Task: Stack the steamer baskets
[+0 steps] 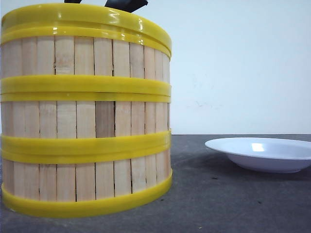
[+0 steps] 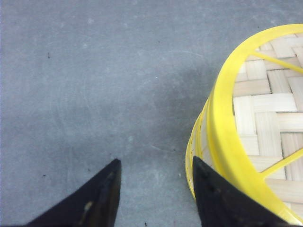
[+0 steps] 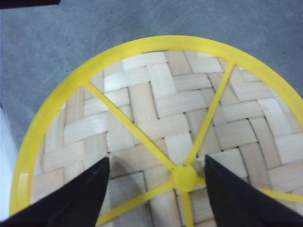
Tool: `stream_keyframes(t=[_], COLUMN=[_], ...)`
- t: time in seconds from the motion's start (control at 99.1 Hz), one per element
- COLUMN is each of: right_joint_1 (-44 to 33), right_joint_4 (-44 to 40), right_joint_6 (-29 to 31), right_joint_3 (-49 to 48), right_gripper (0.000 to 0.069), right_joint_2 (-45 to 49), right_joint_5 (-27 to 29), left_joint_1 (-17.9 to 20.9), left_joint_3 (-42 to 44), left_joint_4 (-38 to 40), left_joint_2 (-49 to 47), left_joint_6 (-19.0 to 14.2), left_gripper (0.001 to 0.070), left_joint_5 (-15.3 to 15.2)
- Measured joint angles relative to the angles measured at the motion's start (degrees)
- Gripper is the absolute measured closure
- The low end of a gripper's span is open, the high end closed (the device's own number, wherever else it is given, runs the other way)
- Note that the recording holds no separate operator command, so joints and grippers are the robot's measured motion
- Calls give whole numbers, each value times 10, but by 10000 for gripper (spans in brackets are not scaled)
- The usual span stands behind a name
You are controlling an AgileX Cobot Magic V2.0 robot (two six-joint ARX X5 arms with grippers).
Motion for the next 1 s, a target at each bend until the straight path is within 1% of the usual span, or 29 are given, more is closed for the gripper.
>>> stream_keyframes(t=[0.091, 0.192, 0.303, 0.404, 0.545, 0.726, 0.858, 0.999], right_joint_1=[-5, -21, -67, -128, -213, -328, -412, -479], right_joint_4=[-6, -30, -78, -83, -66, -50, -47, -42], right_joint_6=[0, 0, 0, 0, 1, 8, 11, 14], right_joint_3=[-3, -3, -4, -44, -148, -280, -372, -469], right_gripper=[284, 283, 283, 283, 283, 283, 283, 283], right_joint_2=[-24, -77, -140, -194, -265, -388, -472, -548], right_joint_5=[36, 86, 105, 109, 108, 102, 61, 5], left_joint_1=[0, 0, 0, 0, 0, 0, 0, 0], left_joint_3=[0, 0, 0, 0, 0, -21, -58, -89], left_joint_4=[0, 0, 0, 0, -2, -2, -2, 16], left_joint_2=[0, 0, 0, 0, 0, 0, 0, 0], left_joint_6=[0, 0, 0, 0, 0, -5, -14, -27], left_gripper=[434, 434, 434, 434, 434, 434, 434, 434], left_joint_5=[0, 0, 0, 0, 0, 2, 10, 17])
